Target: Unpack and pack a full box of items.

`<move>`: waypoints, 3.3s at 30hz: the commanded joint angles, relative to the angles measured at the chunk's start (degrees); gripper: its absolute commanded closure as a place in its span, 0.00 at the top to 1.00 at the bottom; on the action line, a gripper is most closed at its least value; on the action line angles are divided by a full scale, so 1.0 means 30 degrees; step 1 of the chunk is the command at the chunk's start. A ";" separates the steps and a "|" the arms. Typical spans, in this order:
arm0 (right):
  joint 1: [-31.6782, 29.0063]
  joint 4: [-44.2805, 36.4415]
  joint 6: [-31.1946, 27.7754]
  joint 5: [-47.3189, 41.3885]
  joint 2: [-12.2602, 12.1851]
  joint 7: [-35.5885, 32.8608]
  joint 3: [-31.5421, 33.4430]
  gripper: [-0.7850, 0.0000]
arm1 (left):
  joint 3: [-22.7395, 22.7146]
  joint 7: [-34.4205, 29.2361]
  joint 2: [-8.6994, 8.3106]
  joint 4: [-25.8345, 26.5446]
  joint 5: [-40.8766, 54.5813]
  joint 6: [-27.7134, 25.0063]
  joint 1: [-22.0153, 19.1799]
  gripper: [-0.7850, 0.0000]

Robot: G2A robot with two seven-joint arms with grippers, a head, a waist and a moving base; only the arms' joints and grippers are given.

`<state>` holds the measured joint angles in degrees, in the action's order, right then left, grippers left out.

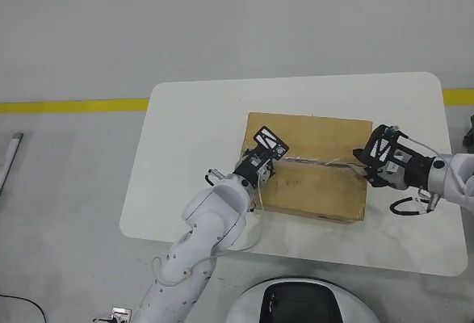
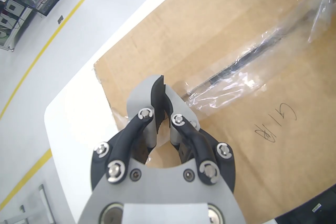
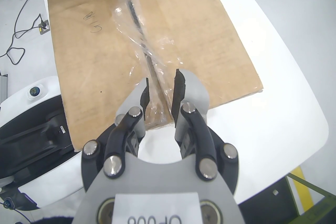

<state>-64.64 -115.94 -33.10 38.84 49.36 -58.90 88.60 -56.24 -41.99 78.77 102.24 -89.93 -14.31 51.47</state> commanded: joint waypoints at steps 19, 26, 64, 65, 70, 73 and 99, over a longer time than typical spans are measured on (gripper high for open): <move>-0.2488 0.1774 -0.0990 -0.3525 -0.0449 0.1922 0.3005 0.72 | -0.0161 0.0249 0.0199 -0.0062 -0.0027 0.0071 0.0108 0.00; -0.2008 0.2411 -0.0519 -0.3512 -0.0346 0.3052 0.1164 0.50 | -0.0219 0.0262 0.0259 -0.0115 -0.0048 -0.0040 0.0079 0.00; 0.1814 0.3251 0.0483 -0.3438 -0.0206 0.2826 -0.3611 0.05 | -0.0778 0.0014 0.0443 0.0252 -0.0479 -0.0176 0.0539 0.00; 0.1933 0.3333 0.0616 -0.3506 -0.0191 0.2766 -0.3745 0.00 | -0.0783 0.0024 0.0448 0.0242 -0.0483 -0.0187 0.0541 0.00; 0.2222 0.3755 0.1263 -0.4738 -0.0174 0.2267 -0.3953 0.00 | -0.0774 0.0016 0.0483 0.0200 -0.0517 -0.0204 0.0559 0.00; 0.2252 0.3770 0.1410 -0.5867 -0.0223 0.1825 -0.3724 0.00 | -0.0765 -0.0006 0.0505 0.0157 -0.0530 -0.0217 0.0559 0.00; 0.2219 0.4890 0.3489 -1.5071 -0.0693 -0.2463 -0.2361 0.00 | -0.0788 0.0200 0.0695 -0.0331 -0.0569 -0.0311 0.0378 0.00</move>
<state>-58.00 -101.73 -22.61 -5.15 47.23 -66.74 81.69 -58.62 -41.39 80.83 101.25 -91.61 -15.25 52.60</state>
